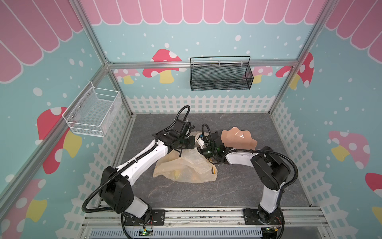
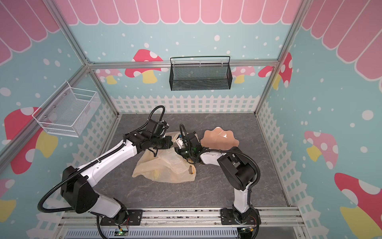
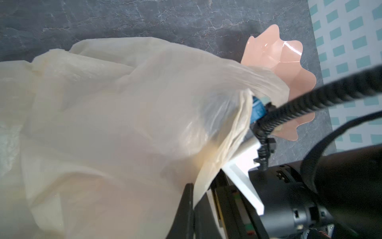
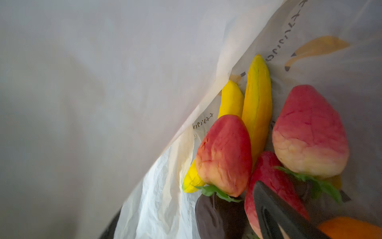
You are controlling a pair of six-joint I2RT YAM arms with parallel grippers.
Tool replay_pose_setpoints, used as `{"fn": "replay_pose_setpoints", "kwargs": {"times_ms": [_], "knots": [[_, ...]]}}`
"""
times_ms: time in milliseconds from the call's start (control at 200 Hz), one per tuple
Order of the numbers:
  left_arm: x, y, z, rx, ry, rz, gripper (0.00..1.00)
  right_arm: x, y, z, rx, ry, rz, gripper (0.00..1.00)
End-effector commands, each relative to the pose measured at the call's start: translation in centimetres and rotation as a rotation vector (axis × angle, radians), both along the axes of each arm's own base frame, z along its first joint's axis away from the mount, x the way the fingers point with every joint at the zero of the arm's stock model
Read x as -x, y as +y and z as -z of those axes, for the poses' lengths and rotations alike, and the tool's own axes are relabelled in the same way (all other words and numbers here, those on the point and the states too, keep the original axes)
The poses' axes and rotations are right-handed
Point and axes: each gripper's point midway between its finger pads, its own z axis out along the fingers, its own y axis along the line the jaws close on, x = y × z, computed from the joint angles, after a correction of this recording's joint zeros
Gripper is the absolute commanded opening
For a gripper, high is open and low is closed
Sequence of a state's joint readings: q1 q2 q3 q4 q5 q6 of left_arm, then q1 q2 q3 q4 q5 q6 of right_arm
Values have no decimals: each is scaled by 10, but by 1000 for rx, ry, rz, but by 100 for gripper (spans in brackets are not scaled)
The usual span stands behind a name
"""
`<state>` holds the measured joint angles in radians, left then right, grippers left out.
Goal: Place the fruits into the plastic bag
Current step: Place the fruit in the plastic bag.
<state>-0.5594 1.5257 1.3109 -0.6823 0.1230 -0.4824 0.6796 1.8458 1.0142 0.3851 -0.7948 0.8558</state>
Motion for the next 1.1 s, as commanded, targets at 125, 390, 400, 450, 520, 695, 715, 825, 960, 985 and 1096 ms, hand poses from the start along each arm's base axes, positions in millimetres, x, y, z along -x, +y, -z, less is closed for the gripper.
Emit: {"fn": "replay_pose_setpoints", "kwargs": {"times_ms": [125, 390, 400, 450, 520, 695, 715, 825, 960, 985, 1096], "knots": [[1, 11, 5, -30, 11, -22, 0, 2, -24, 4, 104, -92, 59, 99], [0, 10, 5, -28, 14, -20, 0, -7, -49, -20, 181, -259, 170, 100], [0, 9, 6, -29, 14, -19, 0, -7, -50, -22, 182, -264, 174, 100], [0, 9, 5, -27, 14, -18, 0, -9, -55, -28, 196, -301, 194, 99], [0, 8, 5, -24, 12, -14, 0, -11, -62, -34, 219, -343, 219, 99], [1, 7, 3, -20, 8, -6, 0, -18, -81, -45, 303, -425, 273, 98], [0, 7, 3, -19, 5, -6, 0, -19, -84, -45, 313, -431, 276, 98], [0, 7, 2, -19, 3, -4, 0, -23, -98, -46, 368, -440, 297, 99], [0, 5, 2, -10, 8, -3, 0, -29, -117, -49, 415, -450, 329, 99], [0, 4, 2, -6, 7, 0, 0, -30, -120, -49, 421, -448, 333, 99], [0, 3, 0, 2, 5, 4, 0, -33, -133, -51, 434, -439, 356, 99]]}}
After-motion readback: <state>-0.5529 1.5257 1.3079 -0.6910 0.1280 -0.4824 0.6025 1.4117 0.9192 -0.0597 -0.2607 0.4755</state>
